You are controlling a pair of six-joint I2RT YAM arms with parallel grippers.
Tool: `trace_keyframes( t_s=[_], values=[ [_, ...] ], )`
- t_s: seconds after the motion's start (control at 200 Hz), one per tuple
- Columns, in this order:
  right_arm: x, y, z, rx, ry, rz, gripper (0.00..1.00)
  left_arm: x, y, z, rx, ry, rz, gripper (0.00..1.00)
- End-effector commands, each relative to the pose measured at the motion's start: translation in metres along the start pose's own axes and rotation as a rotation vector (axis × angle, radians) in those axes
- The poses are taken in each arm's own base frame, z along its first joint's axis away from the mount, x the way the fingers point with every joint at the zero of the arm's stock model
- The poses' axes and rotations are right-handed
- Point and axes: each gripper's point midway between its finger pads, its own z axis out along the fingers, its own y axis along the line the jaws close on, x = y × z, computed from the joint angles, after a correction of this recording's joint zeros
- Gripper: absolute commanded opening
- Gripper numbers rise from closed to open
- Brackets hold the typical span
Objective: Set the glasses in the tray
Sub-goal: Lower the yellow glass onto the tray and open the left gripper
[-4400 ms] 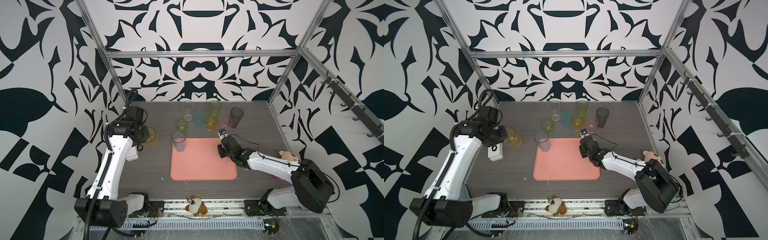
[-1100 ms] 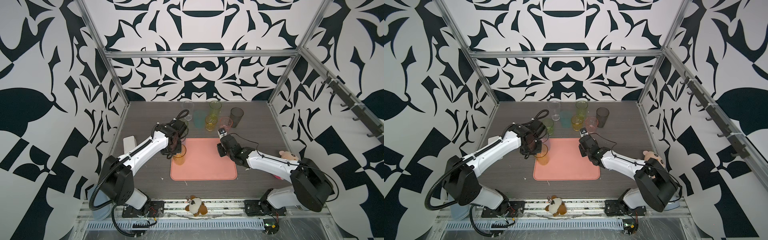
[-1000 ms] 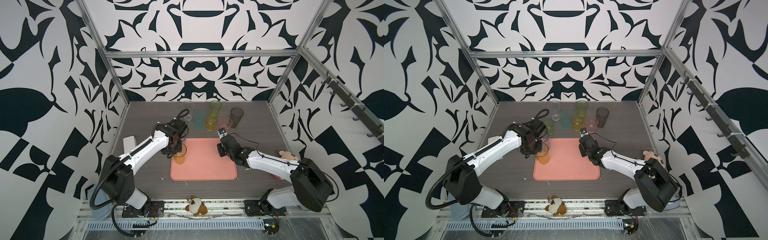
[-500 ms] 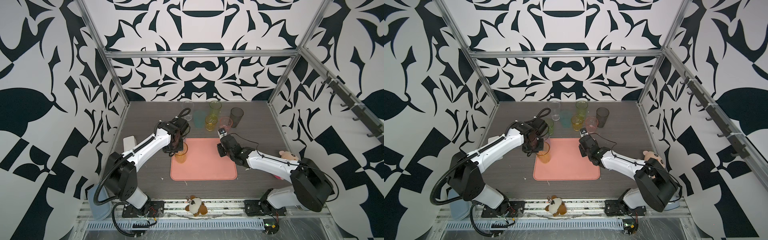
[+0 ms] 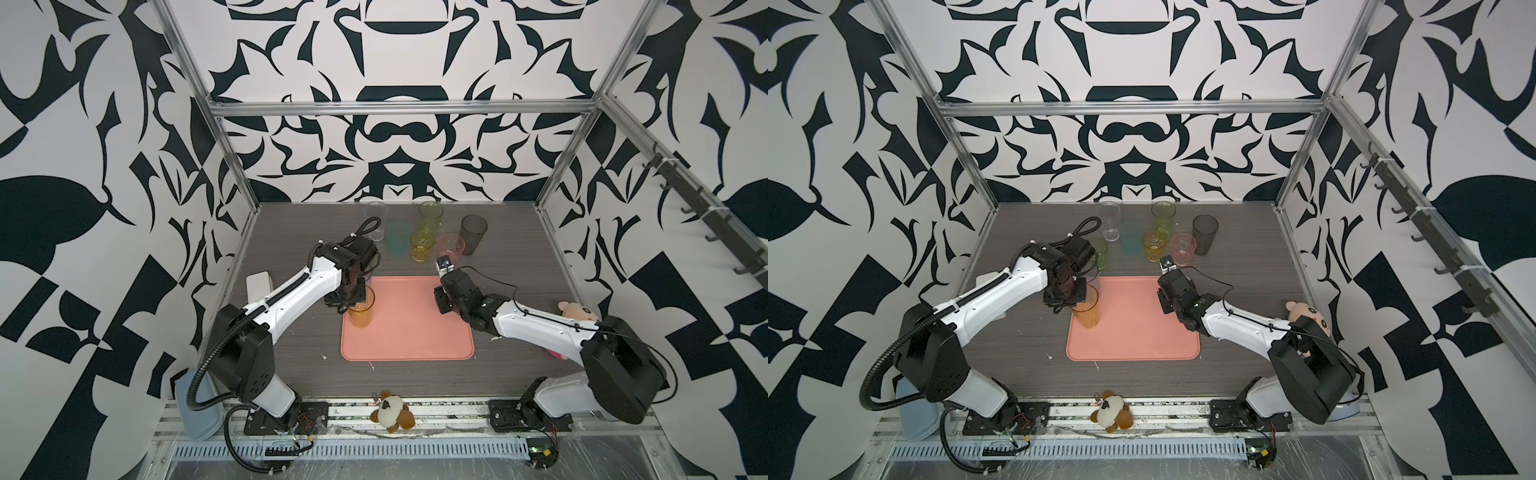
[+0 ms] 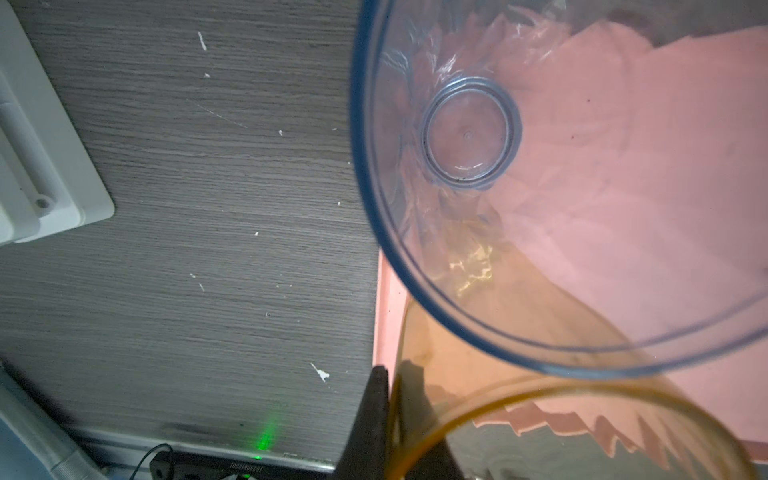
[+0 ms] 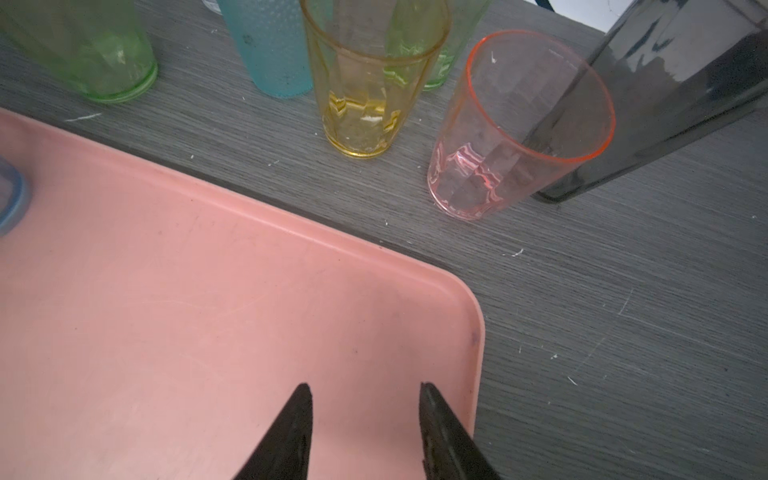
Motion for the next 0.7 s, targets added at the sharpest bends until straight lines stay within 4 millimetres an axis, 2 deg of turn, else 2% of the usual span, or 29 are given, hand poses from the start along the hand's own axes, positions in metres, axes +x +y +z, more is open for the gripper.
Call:
trace_keyframes(
  t_s=[0.0,0.325,0.695],
  values=[
    [-0.017,-0.001,-0.004,0.011,-0.035,0.007,0.46,0.006,0.005,-0.006,-0.008,0.019,-0.018,0.01],
    [-0.017,-0.001,-0.002,0.014,-0.032,0.005,0.46,0.004,0.008,-0.014,-0.019,0.005,-0.026,0.25],
    [-0.018,-0.001,-0.003,0.013,-0.034,0.004,0.46,0.0,0.008,-0.026,0.001,-0.02,-0.037,0.3]
  ],
)
